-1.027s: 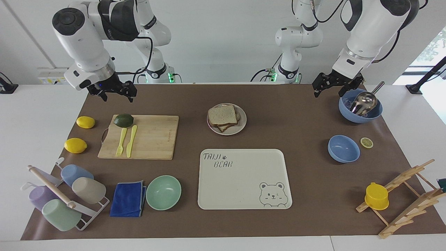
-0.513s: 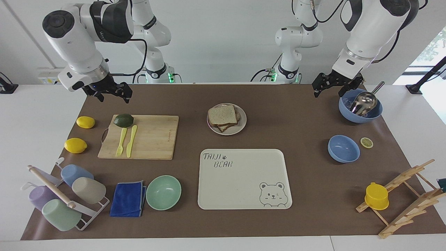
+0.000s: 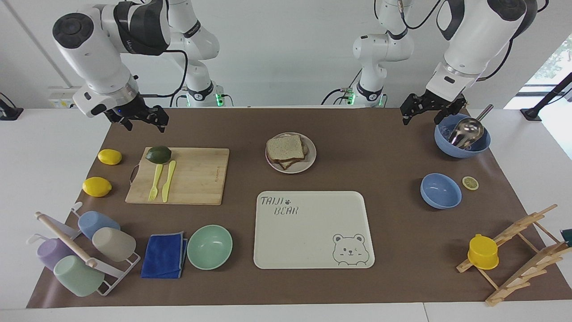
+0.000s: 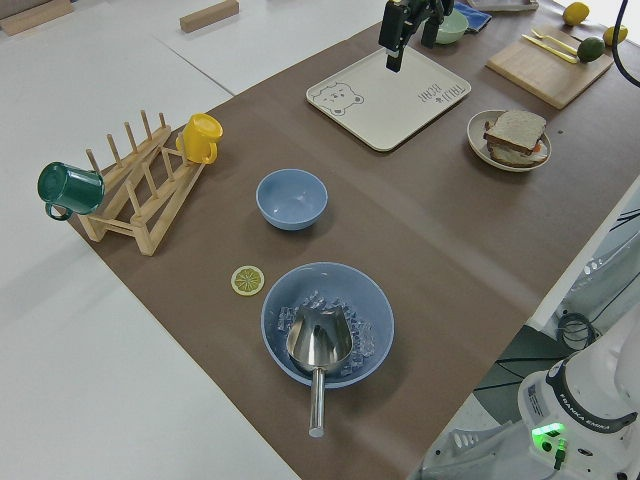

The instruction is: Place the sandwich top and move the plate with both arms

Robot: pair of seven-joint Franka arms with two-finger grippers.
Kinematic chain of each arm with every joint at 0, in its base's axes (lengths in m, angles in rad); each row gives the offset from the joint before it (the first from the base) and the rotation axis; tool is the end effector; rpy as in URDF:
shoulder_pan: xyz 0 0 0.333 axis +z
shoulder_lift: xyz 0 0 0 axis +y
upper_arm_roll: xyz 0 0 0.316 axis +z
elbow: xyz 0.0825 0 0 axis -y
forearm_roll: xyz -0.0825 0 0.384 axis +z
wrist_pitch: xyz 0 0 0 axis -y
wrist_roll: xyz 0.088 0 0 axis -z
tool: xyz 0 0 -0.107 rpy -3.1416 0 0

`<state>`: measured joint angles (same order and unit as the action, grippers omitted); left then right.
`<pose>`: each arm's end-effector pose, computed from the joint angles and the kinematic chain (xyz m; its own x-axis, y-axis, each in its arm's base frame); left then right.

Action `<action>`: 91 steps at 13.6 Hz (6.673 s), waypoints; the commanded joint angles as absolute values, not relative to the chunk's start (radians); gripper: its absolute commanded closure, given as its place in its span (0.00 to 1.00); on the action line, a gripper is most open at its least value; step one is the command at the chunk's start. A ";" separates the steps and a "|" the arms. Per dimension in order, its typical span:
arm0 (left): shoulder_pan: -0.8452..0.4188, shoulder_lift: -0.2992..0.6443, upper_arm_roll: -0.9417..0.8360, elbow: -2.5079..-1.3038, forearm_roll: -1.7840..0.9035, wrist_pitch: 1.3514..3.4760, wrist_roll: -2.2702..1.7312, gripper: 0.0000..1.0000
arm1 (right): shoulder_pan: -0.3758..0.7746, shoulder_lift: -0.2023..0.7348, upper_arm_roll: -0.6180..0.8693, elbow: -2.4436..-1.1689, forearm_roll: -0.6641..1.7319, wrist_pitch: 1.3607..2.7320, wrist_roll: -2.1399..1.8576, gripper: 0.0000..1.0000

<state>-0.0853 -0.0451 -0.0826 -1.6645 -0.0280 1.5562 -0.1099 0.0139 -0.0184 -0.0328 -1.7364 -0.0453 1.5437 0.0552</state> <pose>0.5286 -0.0936 0.6037 0.9962 -0.0577 -0.0656 -0.0567 -0.9982 0.0172 0.5366 -0.0152 0.5552 0.9825 -0.0748 -0.1707 -0.0665 -0.9963 0.0537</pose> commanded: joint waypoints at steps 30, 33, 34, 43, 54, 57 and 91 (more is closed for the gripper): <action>-0.080 -0.071 -0.083 -1.687 -0.026 1.578 -0.104 0.00 | -0.014 -0.034 -0.052 -1.690 -0.015 1.502 0.011 0.00; -0.080 -0.071 -0.083 -1.687 -0.026 1.580 -0.104 0.00 | -0.014 -0.034 -0.052 -1.690 -0.015 1.503 0.011 0.00; -0.080 -0.071 -0.083 -1.687 -0.026 1.580 -0.104 0.00 | -0.014 -0.034 -0.052 -1.690 -0.015 1.503 0.011 0.00; -0.084 -0.071 -0.083 -1.684 -0.026 1.585 -0.106 0.00 | -0.014 -0.034 -0.052 -1.690 -0.015 1.502 0.011 0.00; -0.385 -0.103 -0.087 -2.101 -0.097 2.016 -0.284 0.00 | -0.014 -0.034 -0.052 -1.690 -0.015 1.503 0.011 0.00; -0.466 -0.037 -0.087 -2.154 -0.097 2.158 -0.326 0.00 | -0.014 -0.034 -0.052 -1.690 -0.015 1.502 0.011 0.00; -0.606 0.071 -0.089 -2.365 -0.213 2.456 -0.459 0.80 | -0.014 -0.032 -0.052 -1.690 -0.015 1.503 0.011 0.00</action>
<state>-0.5838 0.0680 -0.1035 -2.3472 -0.1966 2.4251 -0.4532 -0.0062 -0.0239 -0.0554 -1.6828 -0.0441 1.5117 0.0016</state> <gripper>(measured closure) 0.718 0.000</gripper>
